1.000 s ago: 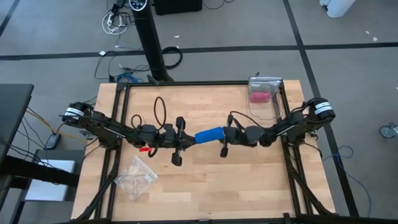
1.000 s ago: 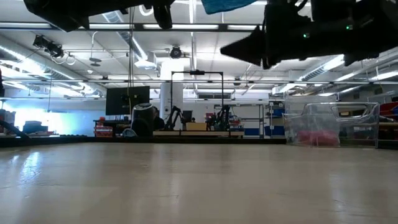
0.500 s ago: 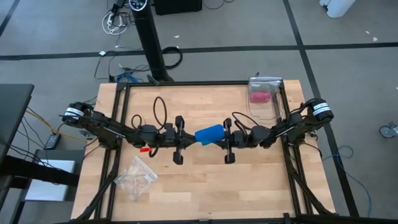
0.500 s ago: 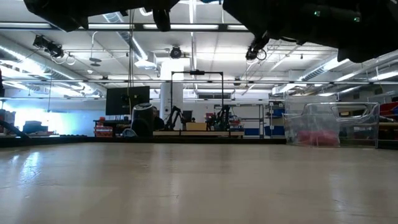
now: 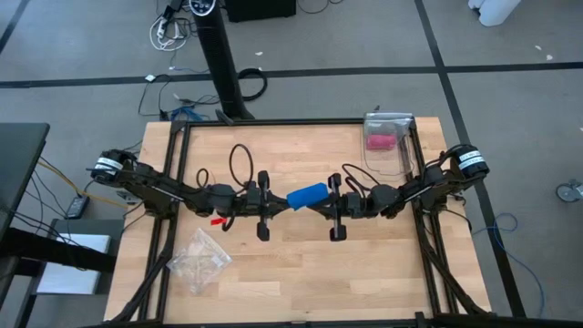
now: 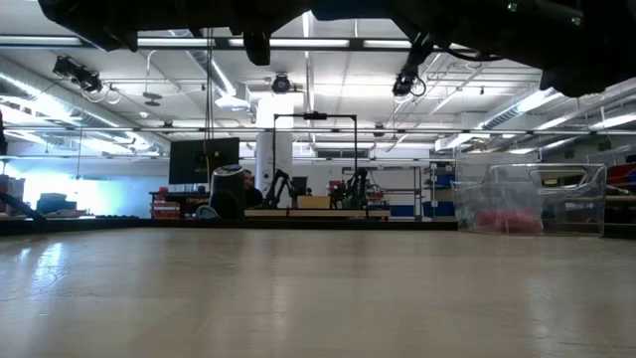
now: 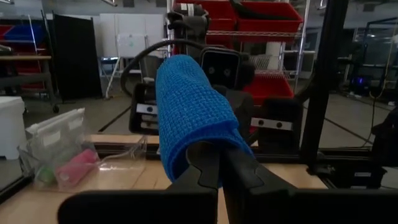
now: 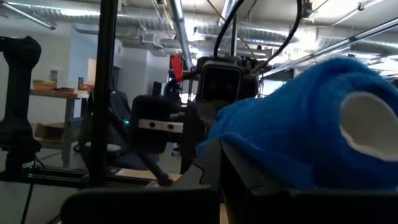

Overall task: Roll bandage
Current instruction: Roll the blue bandage

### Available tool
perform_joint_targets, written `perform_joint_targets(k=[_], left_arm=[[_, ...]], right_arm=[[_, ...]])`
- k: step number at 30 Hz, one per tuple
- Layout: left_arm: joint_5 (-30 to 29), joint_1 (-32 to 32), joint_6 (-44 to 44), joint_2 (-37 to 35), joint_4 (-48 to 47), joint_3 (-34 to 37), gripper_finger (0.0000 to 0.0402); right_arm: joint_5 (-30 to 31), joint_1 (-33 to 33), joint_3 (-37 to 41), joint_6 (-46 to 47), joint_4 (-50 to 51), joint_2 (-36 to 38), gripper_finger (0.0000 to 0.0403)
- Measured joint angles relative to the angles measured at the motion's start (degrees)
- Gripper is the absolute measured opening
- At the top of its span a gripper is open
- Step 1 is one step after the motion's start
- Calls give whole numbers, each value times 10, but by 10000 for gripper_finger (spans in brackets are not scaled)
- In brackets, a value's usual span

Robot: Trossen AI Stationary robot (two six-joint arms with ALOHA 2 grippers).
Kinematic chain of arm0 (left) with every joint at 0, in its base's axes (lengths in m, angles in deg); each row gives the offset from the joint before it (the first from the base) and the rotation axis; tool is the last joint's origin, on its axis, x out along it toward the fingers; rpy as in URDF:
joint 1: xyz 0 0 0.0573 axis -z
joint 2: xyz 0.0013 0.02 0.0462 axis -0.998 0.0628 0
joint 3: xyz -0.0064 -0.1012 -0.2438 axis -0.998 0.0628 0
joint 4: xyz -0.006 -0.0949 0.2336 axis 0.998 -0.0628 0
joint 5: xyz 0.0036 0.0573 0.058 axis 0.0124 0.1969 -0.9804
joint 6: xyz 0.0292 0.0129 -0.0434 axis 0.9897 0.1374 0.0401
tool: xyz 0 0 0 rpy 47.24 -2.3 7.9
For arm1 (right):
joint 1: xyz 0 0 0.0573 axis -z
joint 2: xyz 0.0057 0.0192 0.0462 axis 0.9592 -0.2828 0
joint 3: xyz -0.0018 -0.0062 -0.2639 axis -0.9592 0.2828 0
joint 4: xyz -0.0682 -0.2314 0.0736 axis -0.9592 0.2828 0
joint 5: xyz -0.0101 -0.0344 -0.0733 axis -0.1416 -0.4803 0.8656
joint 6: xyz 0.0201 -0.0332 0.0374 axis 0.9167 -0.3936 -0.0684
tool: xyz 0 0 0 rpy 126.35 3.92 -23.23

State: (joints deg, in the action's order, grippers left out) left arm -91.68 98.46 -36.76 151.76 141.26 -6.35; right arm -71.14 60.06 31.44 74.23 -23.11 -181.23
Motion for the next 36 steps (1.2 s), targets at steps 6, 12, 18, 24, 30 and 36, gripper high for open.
perform_joint_targets(k=[6,12,18,24,30,36], left_arm=[[7,1,-16,3,-22,0,8],[11,0,-28,3,-35,0,8],[6,1,-41,4,-42,0,8],[-57,-7,-140,5,-58,0,8],[-117,-23,-277,5,-110,0,8],[-108,-53,-372,5,-188,0,8]], right_arm=[[-3,2,-3,-13,10,0,0],[-4,3,-3,-11,14,0,0],[-2,-8,-4,-6,15,0,12],[3,-22,-4,33,42,0,54],[70,-38,-6,49,131,9,93],[145,-49,-26,29,298,52,106]])
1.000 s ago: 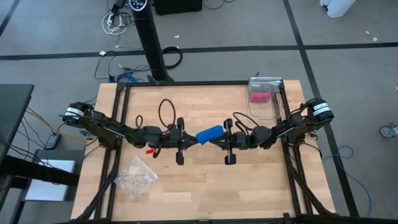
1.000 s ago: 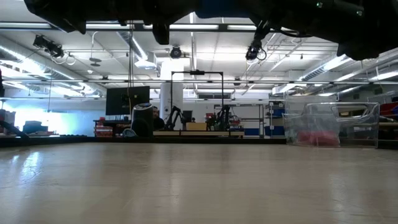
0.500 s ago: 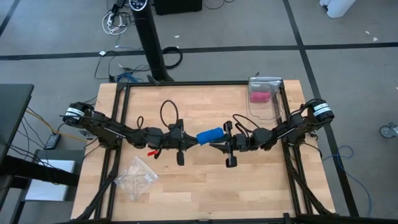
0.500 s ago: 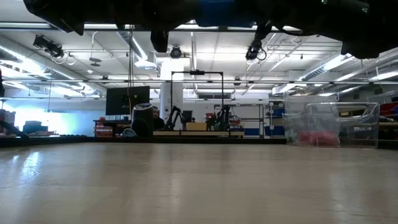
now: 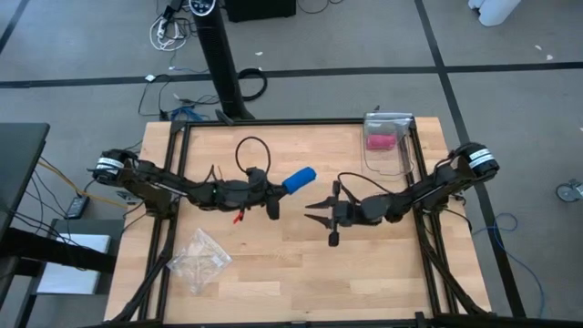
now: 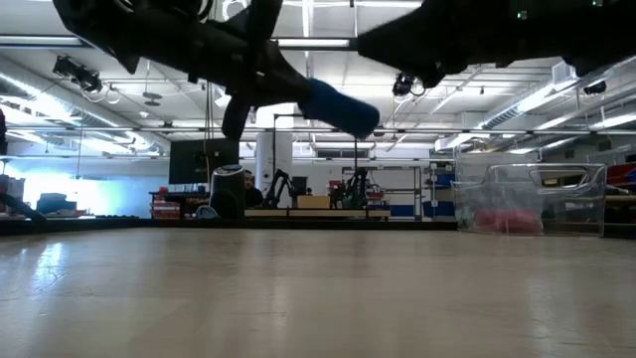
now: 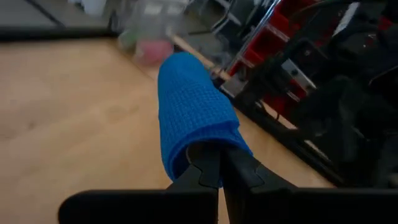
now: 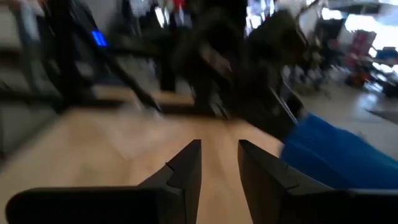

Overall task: Roll bandage
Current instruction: Roll the blue bandage

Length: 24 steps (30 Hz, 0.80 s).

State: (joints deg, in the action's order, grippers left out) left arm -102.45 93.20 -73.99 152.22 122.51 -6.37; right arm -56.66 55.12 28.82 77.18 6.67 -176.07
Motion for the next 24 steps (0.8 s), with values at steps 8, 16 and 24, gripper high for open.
perform_joint_targets(k=[8,16,24], left_arm=[[117,-31,-64,0,-17,0,8],[127,-38,-67,0,-35,0,8],[127,-37,-62,-1,-26,0,8]], right_arm=[[69,7,-99,-26,326,29,107],[113,12,-189,-49,509,29,107],[100,28,-198,-50,551,29,105]])
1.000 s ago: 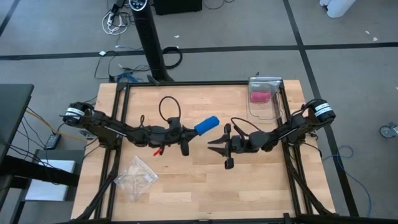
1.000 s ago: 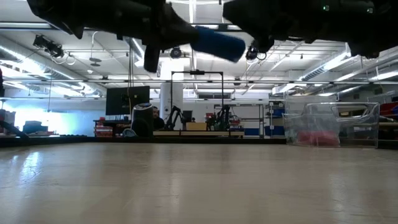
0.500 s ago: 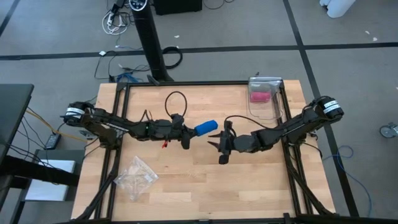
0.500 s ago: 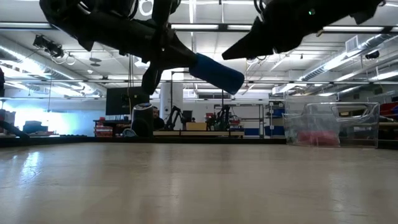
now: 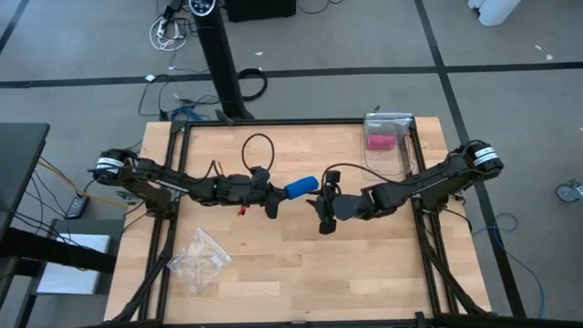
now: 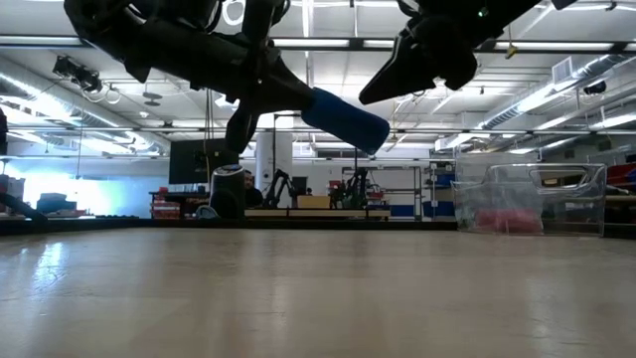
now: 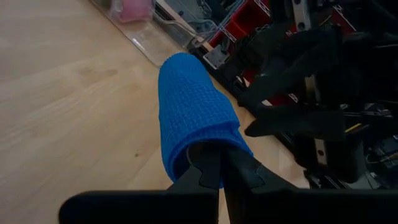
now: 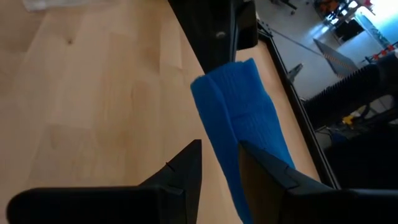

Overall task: Roll bandage
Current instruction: Roll the blue bandage

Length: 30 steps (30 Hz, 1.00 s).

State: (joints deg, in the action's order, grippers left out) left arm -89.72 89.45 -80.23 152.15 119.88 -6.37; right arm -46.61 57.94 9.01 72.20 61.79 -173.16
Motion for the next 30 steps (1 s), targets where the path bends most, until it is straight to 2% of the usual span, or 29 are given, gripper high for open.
perform_joint_targets(k=[6,11,15,21,30], left_arm=[[0,0,19,0,-13,0,8],[-16,4,170,0,-36,0,8],[-71,15,271,11,-42,0,8],[-84,37,350,98,-2,1,8],[-116,50,381,249,120,1,8]], right_arm=[[-2,4,0,-9,1,0,101],[-2,0,0,-7,-1,11,100],[-3,-1,0,11,4,11,99],[-9,-8,0,44,27,11,98],[-29,3,32,97,9,11,95]])
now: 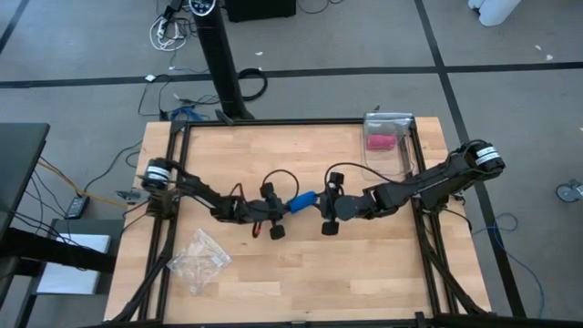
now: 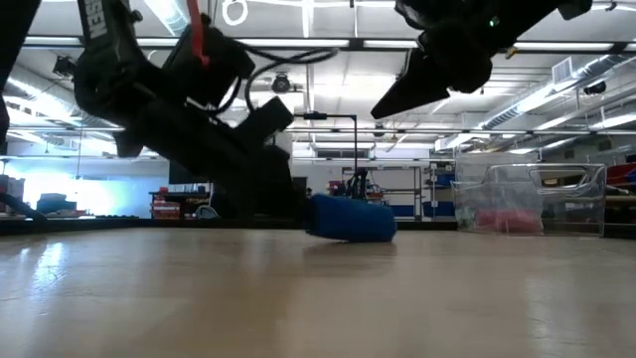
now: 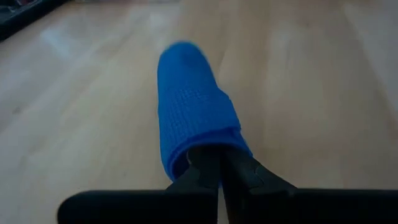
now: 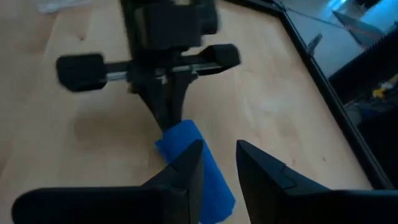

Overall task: Roll bandage
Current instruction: Roll the blue bandage

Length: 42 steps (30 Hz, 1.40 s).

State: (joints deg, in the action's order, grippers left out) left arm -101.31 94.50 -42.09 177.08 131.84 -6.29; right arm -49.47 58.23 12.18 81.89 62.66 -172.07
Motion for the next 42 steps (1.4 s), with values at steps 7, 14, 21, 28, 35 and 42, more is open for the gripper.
perform_joint_targets(k=[7,14,21,28,35,42], left_arm=[[-28,1,0,40,15,-3,8],[-57,1,0,41,10,-2,29],[-79,7,11,43,4,-2,68],[-84,22,28,43,-5,-12,85],[-72,25,45,25,-66,-31,85],[-63,27,45,-4,-144,-39,85]], right_arm=[[-14,8,20,10,-34,0,77],[-14,9,20,5,-38,0,66],[-18,9,20,5,-38,0,68],[-25,9,20,5,-38,0,68],[-28,9,20,4,-38,0,66],[-29,9,20,4,-37,0,65]])
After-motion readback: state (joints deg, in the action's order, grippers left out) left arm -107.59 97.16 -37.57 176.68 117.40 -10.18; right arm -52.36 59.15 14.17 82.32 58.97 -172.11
